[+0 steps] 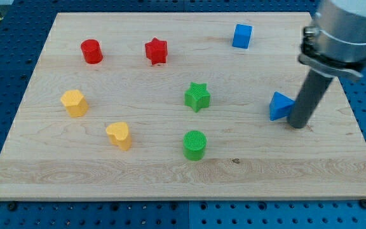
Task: Place your arm to the bottom of the blue cube
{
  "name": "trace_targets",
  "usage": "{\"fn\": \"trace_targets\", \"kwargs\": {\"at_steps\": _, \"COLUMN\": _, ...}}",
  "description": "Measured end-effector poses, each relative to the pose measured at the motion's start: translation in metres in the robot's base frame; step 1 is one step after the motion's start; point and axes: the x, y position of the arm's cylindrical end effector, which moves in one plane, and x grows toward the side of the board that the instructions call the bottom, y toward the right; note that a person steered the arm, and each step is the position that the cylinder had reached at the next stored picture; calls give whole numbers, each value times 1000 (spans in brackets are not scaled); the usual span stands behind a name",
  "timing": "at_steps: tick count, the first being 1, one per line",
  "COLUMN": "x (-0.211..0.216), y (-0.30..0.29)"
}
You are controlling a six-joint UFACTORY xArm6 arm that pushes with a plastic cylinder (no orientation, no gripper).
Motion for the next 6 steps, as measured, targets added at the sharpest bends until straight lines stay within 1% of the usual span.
{"fn": "trace_targets", "kwargs": {"at_steps": 1, "x": 0, "y": 24}}
{"fn": "trace_targets", "kwargs": {"at_steps": 2, "x": -7, "y": 24}}
{"fn": "trace_targets", "kwargs": {"at_steps": 3, "x": -43, "y": 24}}
{"fn": "trace_targets", "kwargs": {"at_steps": 4, "x": -59, "y": 23}}
{"fn": "trace_targets", "kwargs": {"at_steps": 6, "x": -59, "y": 13}}
